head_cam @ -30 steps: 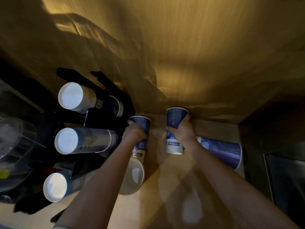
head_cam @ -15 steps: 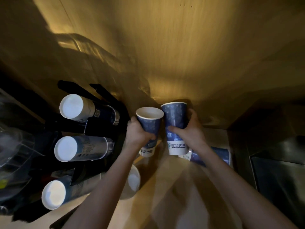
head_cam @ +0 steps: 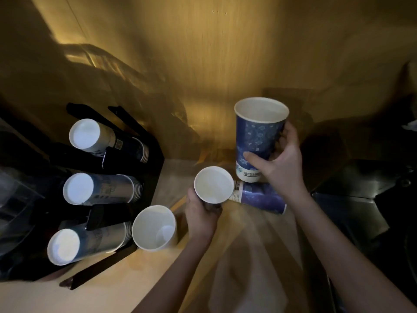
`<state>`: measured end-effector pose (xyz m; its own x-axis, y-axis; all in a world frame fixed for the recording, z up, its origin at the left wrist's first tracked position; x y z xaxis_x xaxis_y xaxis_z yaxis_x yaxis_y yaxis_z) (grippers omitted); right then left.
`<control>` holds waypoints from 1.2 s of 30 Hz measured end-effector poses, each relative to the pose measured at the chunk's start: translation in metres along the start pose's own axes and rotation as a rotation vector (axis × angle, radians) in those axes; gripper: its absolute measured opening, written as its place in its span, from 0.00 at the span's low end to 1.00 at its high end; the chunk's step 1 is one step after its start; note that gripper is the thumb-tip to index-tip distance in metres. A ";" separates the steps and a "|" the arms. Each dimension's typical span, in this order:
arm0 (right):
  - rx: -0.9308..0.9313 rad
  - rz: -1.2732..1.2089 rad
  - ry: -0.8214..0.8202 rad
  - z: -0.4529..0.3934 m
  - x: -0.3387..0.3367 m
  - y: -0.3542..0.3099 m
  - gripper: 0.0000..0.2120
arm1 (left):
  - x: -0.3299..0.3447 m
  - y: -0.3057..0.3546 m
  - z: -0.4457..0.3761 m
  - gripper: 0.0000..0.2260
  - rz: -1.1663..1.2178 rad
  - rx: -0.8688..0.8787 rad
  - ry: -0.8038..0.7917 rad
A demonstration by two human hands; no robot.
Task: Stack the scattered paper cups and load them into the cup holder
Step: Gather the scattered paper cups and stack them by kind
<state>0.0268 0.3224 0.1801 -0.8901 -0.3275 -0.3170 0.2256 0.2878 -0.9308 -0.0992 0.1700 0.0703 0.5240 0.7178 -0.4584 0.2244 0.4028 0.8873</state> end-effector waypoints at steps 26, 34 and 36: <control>-0.029 0.446 -0.458 0.076 0.074 0.042 0.47 | 0.000 -0.021 0.001 0.36 -0.042 0.058 -0.134; -0.081 0.641 -0.511 0.073 0.071 0.046 0.32 | 0.000 -0.023 0.000 0.34 -0.025 0.038 -0.129; 0.065 0.370 -0.442 0.066 0.063 0.053 0.22 | 0.001 -0.025 -0.001 0.33 -0.014 0.022 -0.135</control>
<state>0.0095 0.2574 0.0989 -0.5003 -0.5644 -0.6567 0.5266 0.4037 -0.7481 -0.1048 0.1611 0.0476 0.6260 0.6291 -0.4608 0.2492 0.3985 0.8827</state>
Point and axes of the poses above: each hand's wrist, its own z-axis away from the middle knuckle, its own x-axis out of the palm, y = z × x, the point moved 7 cm from there along -z, towards the middle knuckle, and after that the axes turned 2 degrees about z, right-handed, at the moved point
